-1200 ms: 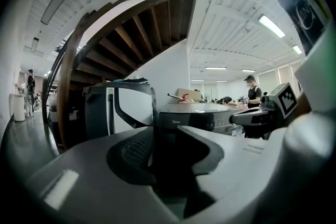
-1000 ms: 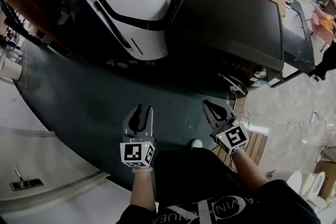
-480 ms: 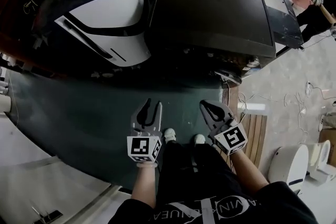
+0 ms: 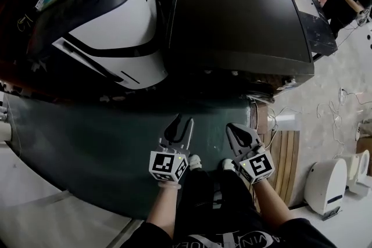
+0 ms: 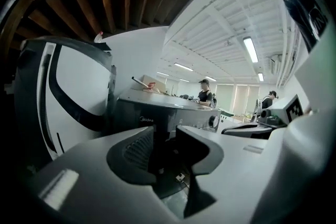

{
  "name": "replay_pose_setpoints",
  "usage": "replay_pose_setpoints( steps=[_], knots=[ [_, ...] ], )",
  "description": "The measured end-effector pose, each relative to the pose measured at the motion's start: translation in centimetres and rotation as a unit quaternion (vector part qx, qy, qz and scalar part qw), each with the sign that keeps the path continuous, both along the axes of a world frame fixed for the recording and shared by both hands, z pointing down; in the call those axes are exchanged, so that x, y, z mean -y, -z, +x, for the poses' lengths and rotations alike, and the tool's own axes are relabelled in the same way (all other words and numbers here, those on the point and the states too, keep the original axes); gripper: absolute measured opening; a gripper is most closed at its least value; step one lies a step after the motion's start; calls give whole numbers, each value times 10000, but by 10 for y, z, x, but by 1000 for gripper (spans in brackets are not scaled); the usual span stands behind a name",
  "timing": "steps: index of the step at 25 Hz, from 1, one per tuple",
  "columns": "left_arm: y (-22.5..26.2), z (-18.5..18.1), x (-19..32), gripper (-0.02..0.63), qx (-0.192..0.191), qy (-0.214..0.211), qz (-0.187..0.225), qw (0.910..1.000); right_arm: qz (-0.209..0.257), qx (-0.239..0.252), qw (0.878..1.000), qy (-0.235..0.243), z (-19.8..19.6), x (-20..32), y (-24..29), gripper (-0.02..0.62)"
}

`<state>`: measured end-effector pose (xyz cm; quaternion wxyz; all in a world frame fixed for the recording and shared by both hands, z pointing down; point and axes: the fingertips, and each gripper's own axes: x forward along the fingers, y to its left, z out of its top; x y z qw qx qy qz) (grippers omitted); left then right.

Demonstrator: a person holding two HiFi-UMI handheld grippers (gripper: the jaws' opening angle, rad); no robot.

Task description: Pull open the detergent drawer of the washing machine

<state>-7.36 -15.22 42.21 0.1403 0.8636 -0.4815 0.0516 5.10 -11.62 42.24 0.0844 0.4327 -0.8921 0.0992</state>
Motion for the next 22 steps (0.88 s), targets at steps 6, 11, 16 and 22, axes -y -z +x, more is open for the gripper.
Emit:
replay_pose_setpoints(
  steps=[6,11,16,22],
  knots=[
    [-23,19,20,132,-281,-537,-179,9980,62,-62,9996,-280,-11,16,-12,12],
    [-45,26,37,131,-491,-691,-337,9958,67,58,9988,-480,-21,28,-23,12],
    [-64,21,54,130,-676,-469,-519,9953,-129,30,9989,-445,-28,37,-34,12],
    [-78,25,87,132,-1168,-251,-620,9909,-213,147,9987,-450,-30,56,-51,12]
  ],
)
